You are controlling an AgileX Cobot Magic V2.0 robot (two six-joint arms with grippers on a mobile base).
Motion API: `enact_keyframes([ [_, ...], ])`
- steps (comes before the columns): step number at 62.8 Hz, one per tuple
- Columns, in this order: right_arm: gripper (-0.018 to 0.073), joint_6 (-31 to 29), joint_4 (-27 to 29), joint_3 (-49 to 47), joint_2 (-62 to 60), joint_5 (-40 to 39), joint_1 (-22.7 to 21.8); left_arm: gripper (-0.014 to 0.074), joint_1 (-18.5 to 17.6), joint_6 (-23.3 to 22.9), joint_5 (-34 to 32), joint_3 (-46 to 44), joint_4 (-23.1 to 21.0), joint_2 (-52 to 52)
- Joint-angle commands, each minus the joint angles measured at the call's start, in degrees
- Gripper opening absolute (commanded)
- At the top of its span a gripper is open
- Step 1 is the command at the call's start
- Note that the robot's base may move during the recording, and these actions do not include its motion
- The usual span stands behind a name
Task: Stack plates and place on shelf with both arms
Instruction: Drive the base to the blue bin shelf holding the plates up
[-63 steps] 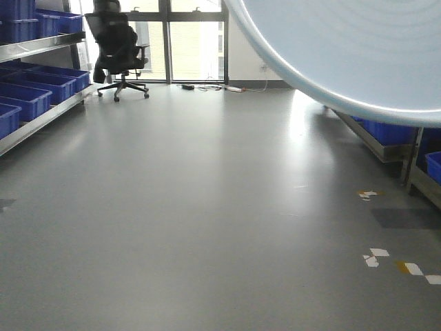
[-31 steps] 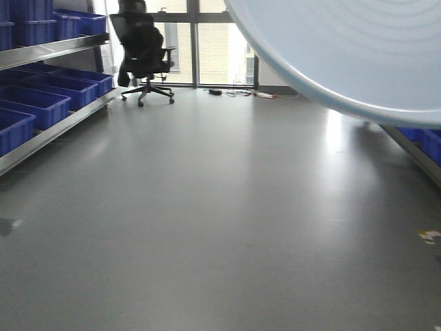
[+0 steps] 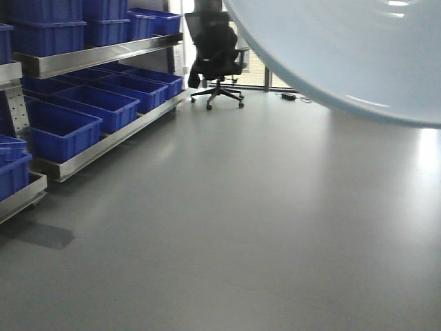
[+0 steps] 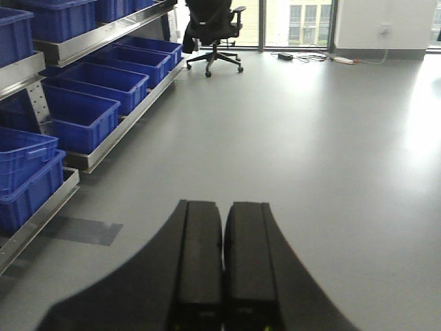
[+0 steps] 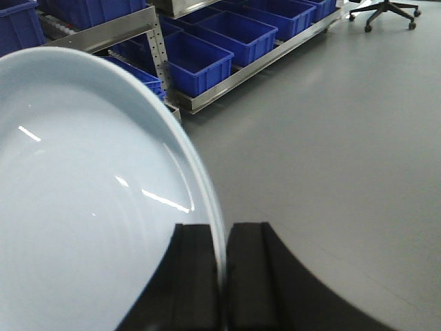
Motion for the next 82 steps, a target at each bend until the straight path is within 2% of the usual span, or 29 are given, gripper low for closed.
enact_keyframes([
  [1,0.0057,-0.39,0.47,-1.64,-0.06,-5.54,-0.32,0.0084,0.01,-0.42,-4.85,-1.78,-0.20,0.61],
  [82,0.0057,-0.39,0.47,-1.64,-0.06,-5.54,-0.32,0.0084,0.01,-0.42,-4.85,-1.78,-0.20,0.61],
])
